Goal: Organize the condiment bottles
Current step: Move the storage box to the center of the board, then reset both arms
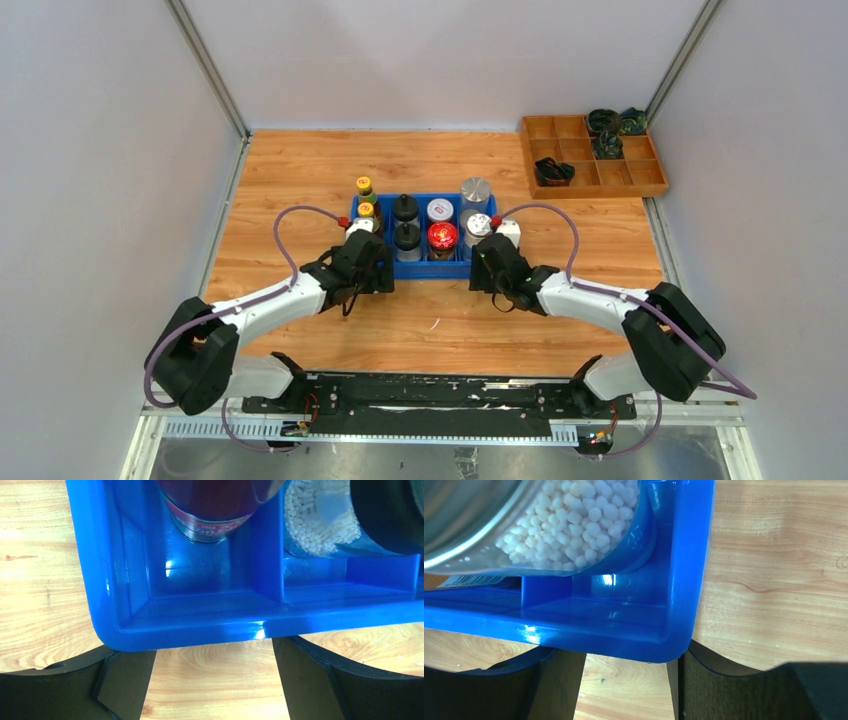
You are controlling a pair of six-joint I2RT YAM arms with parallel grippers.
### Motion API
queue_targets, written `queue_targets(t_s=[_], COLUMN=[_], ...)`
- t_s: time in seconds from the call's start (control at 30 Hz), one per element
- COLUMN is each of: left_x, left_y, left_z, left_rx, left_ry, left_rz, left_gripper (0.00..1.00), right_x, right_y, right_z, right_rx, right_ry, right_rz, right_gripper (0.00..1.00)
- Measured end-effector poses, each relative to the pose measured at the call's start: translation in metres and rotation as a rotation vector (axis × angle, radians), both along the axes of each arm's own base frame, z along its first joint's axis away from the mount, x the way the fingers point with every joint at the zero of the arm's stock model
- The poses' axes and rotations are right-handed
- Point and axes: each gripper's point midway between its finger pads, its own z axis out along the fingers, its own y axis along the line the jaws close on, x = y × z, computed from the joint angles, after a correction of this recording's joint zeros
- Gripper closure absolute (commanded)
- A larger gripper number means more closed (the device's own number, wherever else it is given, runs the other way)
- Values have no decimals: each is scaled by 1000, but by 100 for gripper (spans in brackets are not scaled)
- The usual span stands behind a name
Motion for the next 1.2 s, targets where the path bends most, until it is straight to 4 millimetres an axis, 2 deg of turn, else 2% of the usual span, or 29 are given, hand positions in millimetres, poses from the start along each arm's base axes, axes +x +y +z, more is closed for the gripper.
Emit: queue_targets(t_s=[0.13, 0.4, 0.67, 0.8, 0.93, 1.13, 1.17, 1.2], left_x=[4, 6, 0, -6, -13, -31, -33, -36], left_y=[3, 2, 9, 13, 15, 23, 25, 26], left_z=[-4, 2, 48, 63, 77, 99, 102, 106], left_rx=[9, 2, -67, -94, -125, -182, -189, -199], left_ry=[7, 13, -79, -107, -133, -184, -192, -202], left_rz=[9, 13, 40, 43, 34, 17, 16, 13], left_gripper=[11, 8, 6, 3, 0, 0, 0, 0], right_x=[3, 5, 3, -6, -17, -30, -32, -37], right_y=[1, 1, -4, -9, -17, -32, -34, -38], right_z=[0, 3, 35, 41, 46, 64, 66, 71], right_rx=[3, 10, 74, 81, 68, 49, 48, 53], right_ry=[4, 1, -75, -79, -77, -121, -125, -137], right_rz=[2, 11, 5, 16, 42, 70, 72, 76], right_gripper=[39, 38, 34, 31, 24, 14, 12, 4])
